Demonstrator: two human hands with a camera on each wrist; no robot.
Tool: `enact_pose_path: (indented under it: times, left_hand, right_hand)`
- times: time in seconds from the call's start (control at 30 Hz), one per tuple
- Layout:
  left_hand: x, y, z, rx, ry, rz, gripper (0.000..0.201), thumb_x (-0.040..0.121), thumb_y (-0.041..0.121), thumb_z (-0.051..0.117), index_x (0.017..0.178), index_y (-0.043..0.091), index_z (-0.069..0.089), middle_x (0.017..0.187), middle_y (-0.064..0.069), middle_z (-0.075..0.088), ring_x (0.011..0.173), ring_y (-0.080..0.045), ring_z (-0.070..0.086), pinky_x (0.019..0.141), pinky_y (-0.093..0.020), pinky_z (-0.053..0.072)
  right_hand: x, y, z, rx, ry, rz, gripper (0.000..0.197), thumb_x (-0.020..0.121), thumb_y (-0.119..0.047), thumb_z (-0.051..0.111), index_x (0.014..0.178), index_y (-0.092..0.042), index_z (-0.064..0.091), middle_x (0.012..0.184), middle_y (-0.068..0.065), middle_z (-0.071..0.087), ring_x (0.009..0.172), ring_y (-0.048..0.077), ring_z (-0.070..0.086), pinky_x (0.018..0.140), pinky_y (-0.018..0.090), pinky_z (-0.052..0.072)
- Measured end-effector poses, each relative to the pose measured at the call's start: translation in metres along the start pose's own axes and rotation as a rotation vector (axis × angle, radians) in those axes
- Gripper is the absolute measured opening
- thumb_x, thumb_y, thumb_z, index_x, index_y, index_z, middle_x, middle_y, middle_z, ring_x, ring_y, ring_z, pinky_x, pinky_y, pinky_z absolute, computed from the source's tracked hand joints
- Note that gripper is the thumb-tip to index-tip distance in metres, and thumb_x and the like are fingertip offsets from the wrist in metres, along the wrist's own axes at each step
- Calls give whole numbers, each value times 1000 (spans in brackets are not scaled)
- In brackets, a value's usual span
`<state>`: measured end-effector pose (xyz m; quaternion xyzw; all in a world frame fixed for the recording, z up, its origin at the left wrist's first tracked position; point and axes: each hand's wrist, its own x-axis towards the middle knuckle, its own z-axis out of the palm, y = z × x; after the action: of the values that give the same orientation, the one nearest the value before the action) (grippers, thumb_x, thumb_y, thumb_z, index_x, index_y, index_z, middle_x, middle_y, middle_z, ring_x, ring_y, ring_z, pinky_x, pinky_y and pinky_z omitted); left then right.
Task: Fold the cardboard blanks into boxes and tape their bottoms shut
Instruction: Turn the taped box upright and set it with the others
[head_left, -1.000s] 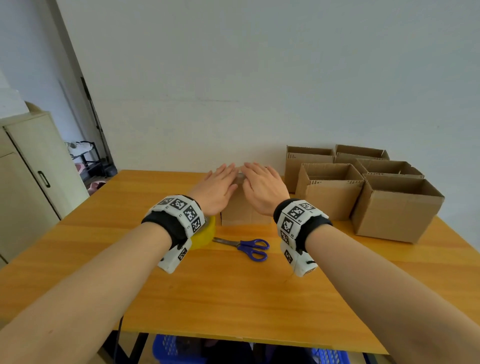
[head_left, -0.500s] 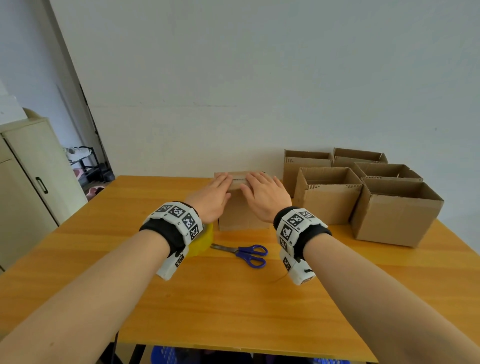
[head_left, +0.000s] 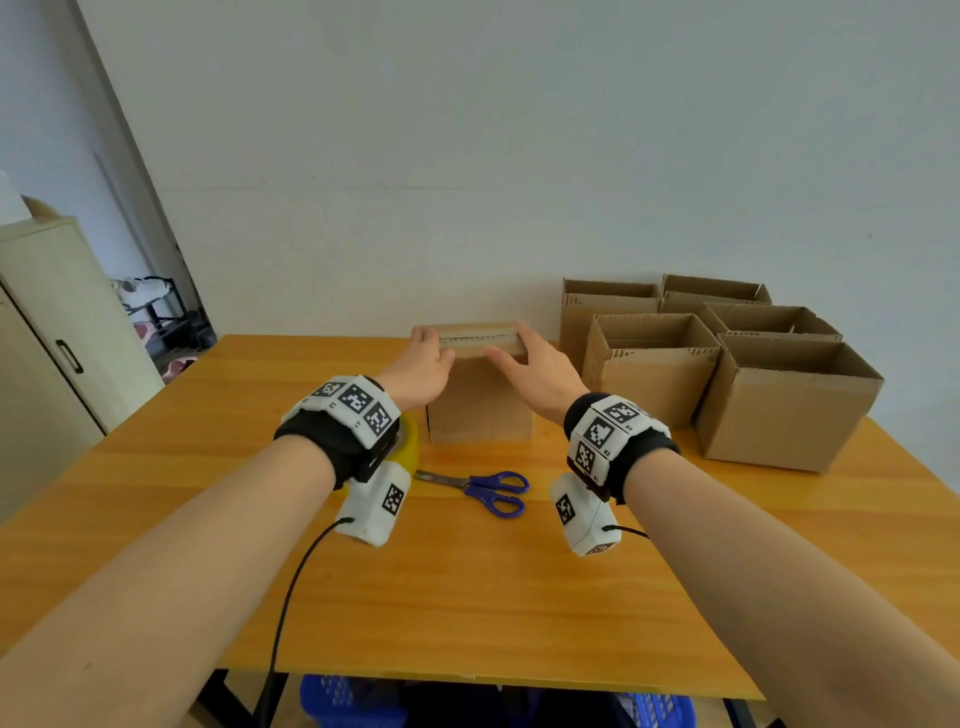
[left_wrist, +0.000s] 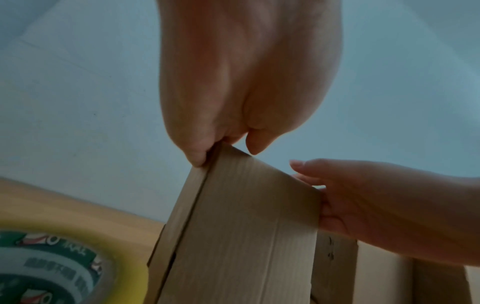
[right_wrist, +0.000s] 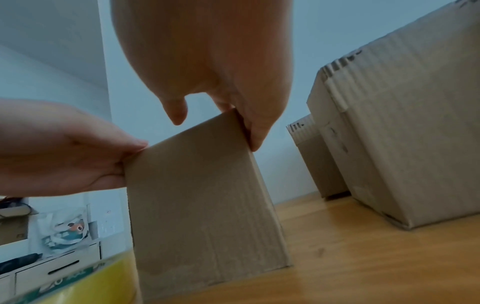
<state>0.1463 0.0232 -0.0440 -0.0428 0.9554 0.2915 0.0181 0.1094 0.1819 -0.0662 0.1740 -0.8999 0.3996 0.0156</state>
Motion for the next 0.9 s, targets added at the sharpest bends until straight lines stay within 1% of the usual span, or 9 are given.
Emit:
enact_pose_path:
  times: [0.03,0.1,0.3,0.43,0.57,0.67,0.73,0.83,0.9]
  left_hand:
    - [3,0,0,-2,12,-5,55,104,25,23,149,-3,8,157,-17,8,117,-22,49,95,-24,40]
    - [8,0,-2,-17,25,-18,53,104,26,24,146,-5,17,149,-17,26,77,-4,45,66,-15,39]
    - [14,10,-7,-67,42,-109,49,105,24,24,140,-9,26,115,-16,49,76,-16,48,56,-21,35]
    - [15,10,-4,-46,23,-147,61,104,29,20,148,-4,-8,114,-19,54,65,-11,45,50,-22,34]
    - [18,8,-1,-159,43,-225,68,104,34,24,147,4,-18,99,-11,56,69,-13,47,58,-24,43]
    - [18,7,-4,-317,26,-265,70,103,35,30,149,11,-16,142,-14,41,115,-26,48,94,-39,46]
    - [18,1,-8,-363,-26,-261,65,101,36,34,152,15,-2,153,-12,26,132,-30,38,94,-41,45]
    - [20,-9,-11,-488,-47,-242,54,99,35,38,147,15,21,145,-12,39,125,-30,46,87,-40,48]
    - [10,-6,-13,-579,-14,-235,50,100,32,38,142,9,24,133,-14,48,116,-32,52,87,-44,49]
  right_hand:
    - [0,0,-1,24,3,14,63,97,-45,45,148,-13,27,142,9,46,126,26,47,98,30,39]
    - [1,0,-4,45,5,45,62,98,-44,44,147,-12,26,138,10,50,120,26,52,90,28,41]
    - [8,0,-3,69,-13,106,56,97,-48,41,136,-7,41,127,11,57,105,22,57,80,27,44]
    - [9,-2,-5,71,-17,160,61,98,-50,38,136,-3,42,123,13,57,103,24,57,78,28,44]
    - [9,3,-4,117,-33,198,55,100,-47,35,126,-2,50,104,7,58,86,18,55,62,23,40]
    - [6,5,-6,176,-56,253,52,99,-49,34,117,-5,54,82,1,53,81,19,52,57,22,35]
    - [7,4,-7,220,-61,294,58,98,-49,37,121,1,54,84,2,55,88,20,53,70,24,41]
    - [7,4,-8,336,-49,350,56,96,-46,42,123,2,52,111,14,62,104,26,59,97,40,48]
    - [5,4,-11,426,-31,359,40,99,-37,42,109,0,54,109,16,62,102,27,60,100,45,47]
